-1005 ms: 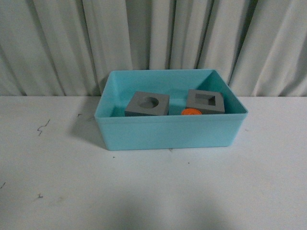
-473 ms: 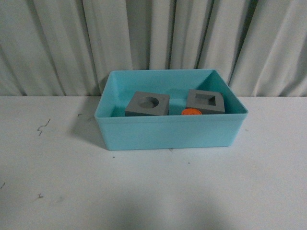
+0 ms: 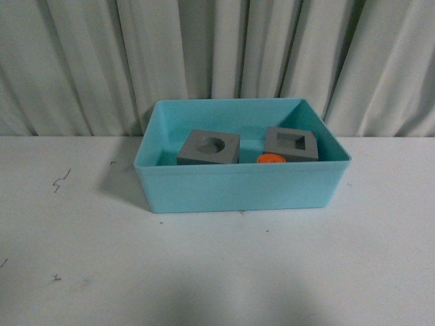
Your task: Place gray and orange parts in blue box
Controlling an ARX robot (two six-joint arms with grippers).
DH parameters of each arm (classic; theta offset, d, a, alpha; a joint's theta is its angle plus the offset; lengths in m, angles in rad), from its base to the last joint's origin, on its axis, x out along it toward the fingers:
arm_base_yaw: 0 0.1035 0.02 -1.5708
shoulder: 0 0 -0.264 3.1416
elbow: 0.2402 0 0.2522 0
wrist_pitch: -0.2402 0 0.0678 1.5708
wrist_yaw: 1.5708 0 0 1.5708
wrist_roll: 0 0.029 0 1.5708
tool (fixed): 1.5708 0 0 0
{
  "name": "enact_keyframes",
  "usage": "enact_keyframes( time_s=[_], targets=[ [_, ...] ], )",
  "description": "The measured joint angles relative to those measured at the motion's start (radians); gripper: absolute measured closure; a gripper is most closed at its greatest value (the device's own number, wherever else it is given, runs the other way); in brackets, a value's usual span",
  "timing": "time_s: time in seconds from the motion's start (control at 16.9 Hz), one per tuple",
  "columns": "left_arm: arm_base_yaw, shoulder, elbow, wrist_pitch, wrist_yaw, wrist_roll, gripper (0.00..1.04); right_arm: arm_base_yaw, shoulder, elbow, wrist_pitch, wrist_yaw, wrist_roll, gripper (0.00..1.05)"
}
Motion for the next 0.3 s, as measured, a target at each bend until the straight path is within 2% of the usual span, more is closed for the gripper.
enact_keyframes(
  time_s=[0.3],
  targets=[
    [0.000,0.000,0.000,0.000,0.000,0.000,0.07,0.000,0.000,0.000,0.000,0.000,0.000,0.06]
  ],
)
